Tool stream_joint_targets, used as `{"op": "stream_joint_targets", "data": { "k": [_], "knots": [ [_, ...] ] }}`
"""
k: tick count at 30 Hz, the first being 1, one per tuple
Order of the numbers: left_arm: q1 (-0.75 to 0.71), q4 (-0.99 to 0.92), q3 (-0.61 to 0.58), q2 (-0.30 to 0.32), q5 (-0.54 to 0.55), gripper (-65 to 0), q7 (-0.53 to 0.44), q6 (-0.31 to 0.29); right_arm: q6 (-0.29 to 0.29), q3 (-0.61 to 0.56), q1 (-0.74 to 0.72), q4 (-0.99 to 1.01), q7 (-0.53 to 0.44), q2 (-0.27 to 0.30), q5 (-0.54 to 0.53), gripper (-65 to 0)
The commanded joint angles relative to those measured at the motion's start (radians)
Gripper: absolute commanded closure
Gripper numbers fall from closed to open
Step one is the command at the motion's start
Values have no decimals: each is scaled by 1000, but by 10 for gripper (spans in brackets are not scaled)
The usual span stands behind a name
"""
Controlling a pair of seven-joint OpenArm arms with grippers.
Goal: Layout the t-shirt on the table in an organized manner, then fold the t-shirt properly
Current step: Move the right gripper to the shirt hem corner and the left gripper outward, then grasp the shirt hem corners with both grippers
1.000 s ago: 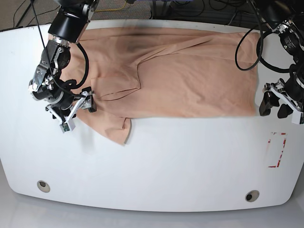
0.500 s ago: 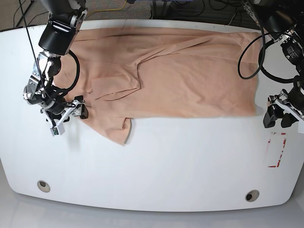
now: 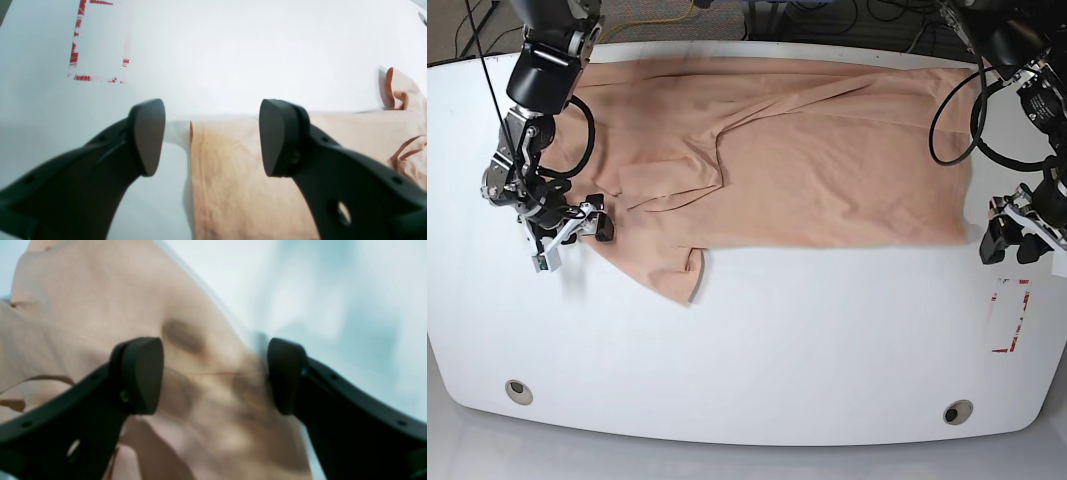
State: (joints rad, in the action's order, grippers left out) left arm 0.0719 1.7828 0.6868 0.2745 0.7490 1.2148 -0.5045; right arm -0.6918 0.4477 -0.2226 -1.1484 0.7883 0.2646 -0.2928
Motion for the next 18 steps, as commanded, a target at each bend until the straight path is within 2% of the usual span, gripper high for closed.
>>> {"op": "stream_joint_targets", "data": {
  "k": [1,5,7,14,16,18],
  "knots": [
    [13,12,4,18,19,-403,-22,5,-6,0,-16,-12,-2,-4,-15,-460],
    [19,12,4,18,-16,-404,-22,5,-6,0,-2,-32,-2,-23,-12,-442],
    [21,2,4,18,-55,-406,-22,5,-6,0,2,-43,-2,-32,-10,-392],
    [87,-117,-2,15,-167,-406,-23,5,-6,0,7,-49,-2,-38,-10,-76],
    [107,-159,-2,15,-193,-406,-23,5,-6,0,7,-49,-2,-37,-10,-27],
    [125,-205,-2,13,-219,-407,-25,5,-6,0,7,-49,-2,-37,-10,-21]
  ]
}}
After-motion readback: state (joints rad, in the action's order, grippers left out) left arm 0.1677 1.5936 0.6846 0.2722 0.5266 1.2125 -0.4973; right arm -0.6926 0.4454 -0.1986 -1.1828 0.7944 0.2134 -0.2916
